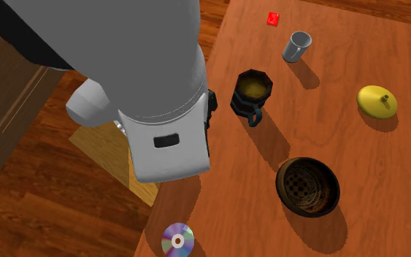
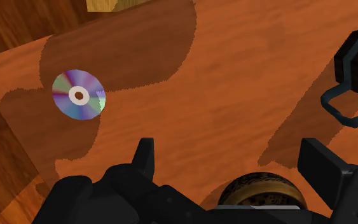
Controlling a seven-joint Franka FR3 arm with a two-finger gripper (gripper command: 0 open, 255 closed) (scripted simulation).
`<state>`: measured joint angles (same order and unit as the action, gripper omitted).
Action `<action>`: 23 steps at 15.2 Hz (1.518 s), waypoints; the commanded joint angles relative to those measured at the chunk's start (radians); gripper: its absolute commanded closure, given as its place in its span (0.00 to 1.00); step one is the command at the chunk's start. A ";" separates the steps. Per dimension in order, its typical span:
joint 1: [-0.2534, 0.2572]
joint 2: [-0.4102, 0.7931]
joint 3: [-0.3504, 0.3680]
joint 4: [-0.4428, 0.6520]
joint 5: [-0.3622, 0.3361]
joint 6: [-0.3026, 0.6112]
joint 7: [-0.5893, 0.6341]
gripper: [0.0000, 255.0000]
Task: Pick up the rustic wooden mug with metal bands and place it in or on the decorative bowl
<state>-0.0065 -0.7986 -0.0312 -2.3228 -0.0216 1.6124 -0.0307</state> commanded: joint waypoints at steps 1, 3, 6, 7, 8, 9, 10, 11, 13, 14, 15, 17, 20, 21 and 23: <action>0.000 0.000 0.000 0.000 0.000 0.000 0.000 0.00; -0.004 -0.007 0.040 -0.045 0.036 0.025 0.083 0.00; -0.006 -0.005 0.102 -0.101 0.093 0.068 0.206 0.00; -0.007 -0.001 0.123 -0.117 0.113 0.084 0.247 0.00; -0.006 0.005 0.145 -0.132 0.133 0.101 0.288 0.00; -0.006 0.012 0.166 -0.145 0.154 0.118 0.328 0.00; -0.005 0.022 0.188 -0.157 0.174 0.136 0.369 0.00; -0.005 0.033 0.210 -0.167 0.195 0.156 0.409 0.00; -0.004 0.062 0.255 -0.182 0.236 0.196 0.488 0.00; -0.003 0.079 0.277 -0.188 0.256 0.218 0.528 0.00; -0.003 0.098 0.300 -0.191 0.275 0.241 0.567 0.00; -0.004 0.142 0.345 -0.194 0.312 0.288 0.645 0.00; -0.009 0.221 0.413 -0.186 0.360 0.363 0.760 0.00; -0.011 0.251 0.436 -0.180 0.374 0.389 0.798 0.00; -0.019 0.315 0.481 -0.164 0.396 0.442 0.875 0.00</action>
<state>-0.0206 -0.5187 0.4265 -2.4949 0.3622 2.0248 0.8029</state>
